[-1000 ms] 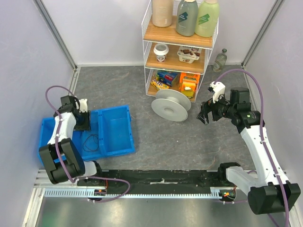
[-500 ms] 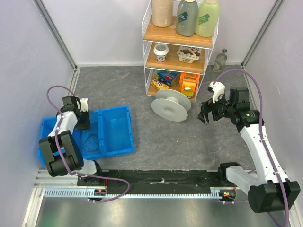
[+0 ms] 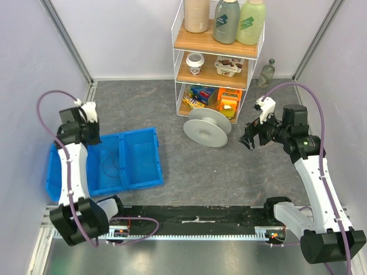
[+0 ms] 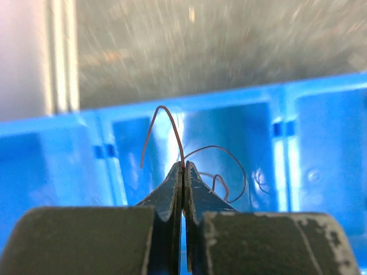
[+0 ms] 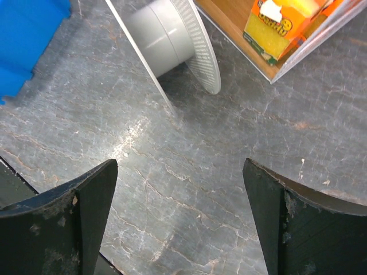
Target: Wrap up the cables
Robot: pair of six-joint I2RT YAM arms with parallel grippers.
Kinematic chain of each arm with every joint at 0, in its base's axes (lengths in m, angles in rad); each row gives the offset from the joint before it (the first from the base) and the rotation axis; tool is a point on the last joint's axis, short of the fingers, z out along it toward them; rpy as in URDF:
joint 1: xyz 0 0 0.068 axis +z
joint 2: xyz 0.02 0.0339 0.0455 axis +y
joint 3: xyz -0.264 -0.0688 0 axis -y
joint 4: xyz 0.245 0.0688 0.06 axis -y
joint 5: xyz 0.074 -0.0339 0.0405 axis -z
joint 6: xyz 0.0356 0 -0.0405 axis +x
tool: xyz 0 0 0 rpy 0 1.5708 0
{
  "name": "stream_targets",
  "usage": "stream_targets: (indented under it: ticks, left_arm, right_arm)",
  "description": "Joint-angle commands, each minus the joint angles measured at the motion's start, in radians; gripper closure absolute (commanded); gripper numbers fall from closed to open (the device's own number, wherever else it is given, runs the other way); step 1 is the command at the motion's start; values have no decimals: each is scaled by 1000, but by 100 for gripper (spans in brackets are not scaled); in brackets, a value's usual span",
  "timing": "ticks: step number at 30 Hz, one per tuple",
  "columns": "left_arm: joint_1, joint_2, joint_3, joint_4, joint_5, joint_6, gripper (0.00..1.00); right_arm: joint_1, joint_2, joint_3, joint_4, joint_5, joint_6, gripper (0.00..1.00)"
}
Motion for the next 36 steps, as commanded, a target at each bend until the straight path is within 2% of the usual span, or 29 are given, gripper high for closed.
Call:
stream_targets:
  ticks: [1, 6, 11, 13, 17, 21, 26, 28, 30, 33, 36]
  left_arm:
    - [-1, -114, 239, -90, 117, 3, 98]
    - [-3, -144, 497, -142, 364, 0, 98]
    - [-70, -94, 736, -104, 646, -145, 98]
    - [-152, -69, 801, -48, 691, -213, 98]
    - [-376, -3, 940, 26, 692, -242, 98]
    - [-510, 92, 1071, 118, 755, -374, 98]
    - [-582, 225, 1218, 316, 901, -722, 98]
    - [-643, 254, 1201, 353, 1003, -797, 98]
    - [-697, 239, 1102, 347, 1088, -767, 98]
    - [-752, 183, 932, 295, 1100, -674, 98]
    - [-847, 172, 861, 125, 1065, -485, 98]
  right_arm:
    - [-2, -25, 70, 8, -88, -27, 2]
    - [-3, -11, 109, 11, -119, -44, 2]
    - [-3, 3, 152, 63, -202, -24, 2]
    - [0, 6, 162, 102, -228, -5, 2]
    - [3, 38, 208, 127, -236, -5, 2]
    - [6, 62, 261, 156, -248, 21, 2]
    - [7, 59, 283, 216, -265, 76, 2]
    - [6, 52, 292, 227, -259, 81, 2]
    - [6, 36, 298, 239, -257, 90, 2]
    - [6, -13, 277, 276, -263, 105, 2]
    - [6, -63, 238, 319, -294, 108, 2]
